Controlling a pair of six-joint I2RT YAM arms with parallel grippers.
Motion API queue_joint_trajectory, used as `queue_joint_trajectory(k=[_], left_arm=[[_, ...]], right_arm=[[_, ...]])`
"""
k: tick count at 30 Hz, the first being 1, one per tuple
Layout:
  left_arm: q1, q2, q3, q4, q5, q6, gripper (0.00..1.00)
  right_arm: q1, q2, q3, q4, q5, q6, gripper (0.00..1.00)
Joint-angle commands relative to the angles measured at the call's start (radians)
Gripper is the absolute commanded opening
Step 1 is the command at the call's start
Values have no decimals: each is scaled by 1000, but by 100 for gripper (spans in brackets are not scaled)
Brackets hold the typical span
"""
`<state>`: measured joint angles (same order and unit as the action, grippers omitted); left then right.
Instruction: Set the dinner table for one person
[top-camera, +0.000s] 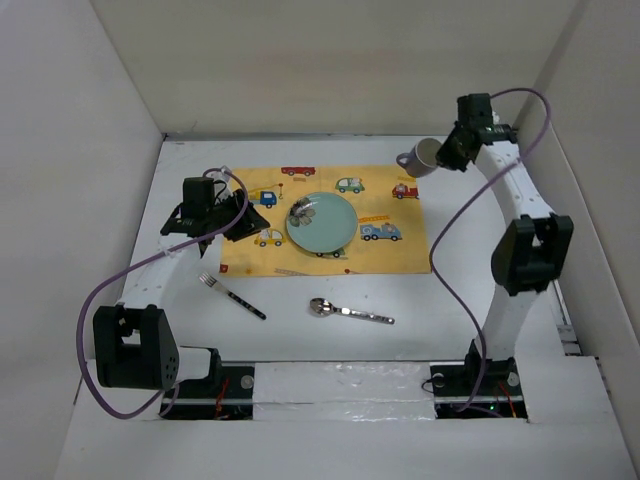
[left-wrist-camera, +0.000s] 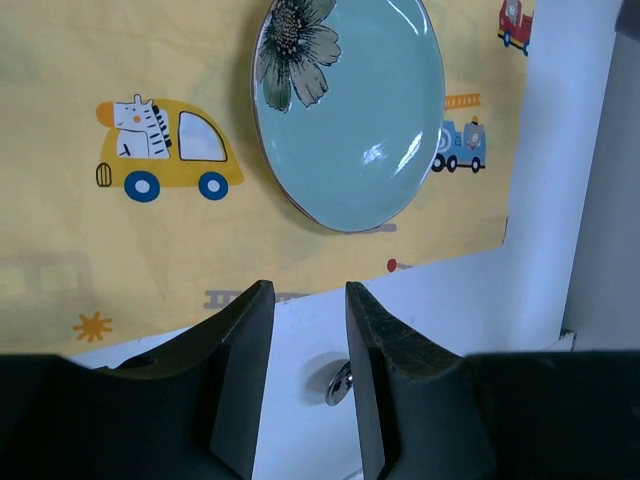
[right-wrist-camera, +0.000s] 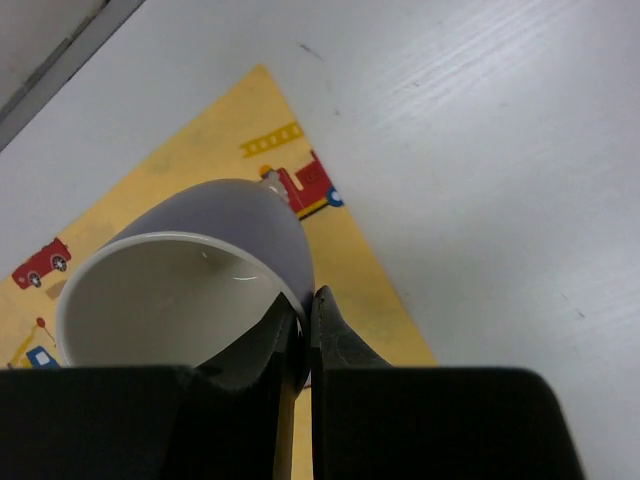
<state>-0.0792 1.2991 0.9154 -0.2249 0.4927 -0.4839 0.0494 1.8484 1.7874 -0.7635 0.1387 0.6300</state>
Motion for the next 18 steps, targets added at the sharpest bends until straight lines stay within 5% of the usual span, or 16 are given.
queue_joint_trajectory(k=[1, 8, 18], left_arm=[[-2, -27, 19, 6, -6, 22, 32], [-2, -26, 33, -2, -26, 21, 31], [-2, -6, 46, 4, -43, 16, 31]], right_arm=[[30, 150, 294, -71, -17, -46, 0], [55, 420, 665, -243, -8, -88, 0], [73, 514, 662, -250, -65, -98, 0]])
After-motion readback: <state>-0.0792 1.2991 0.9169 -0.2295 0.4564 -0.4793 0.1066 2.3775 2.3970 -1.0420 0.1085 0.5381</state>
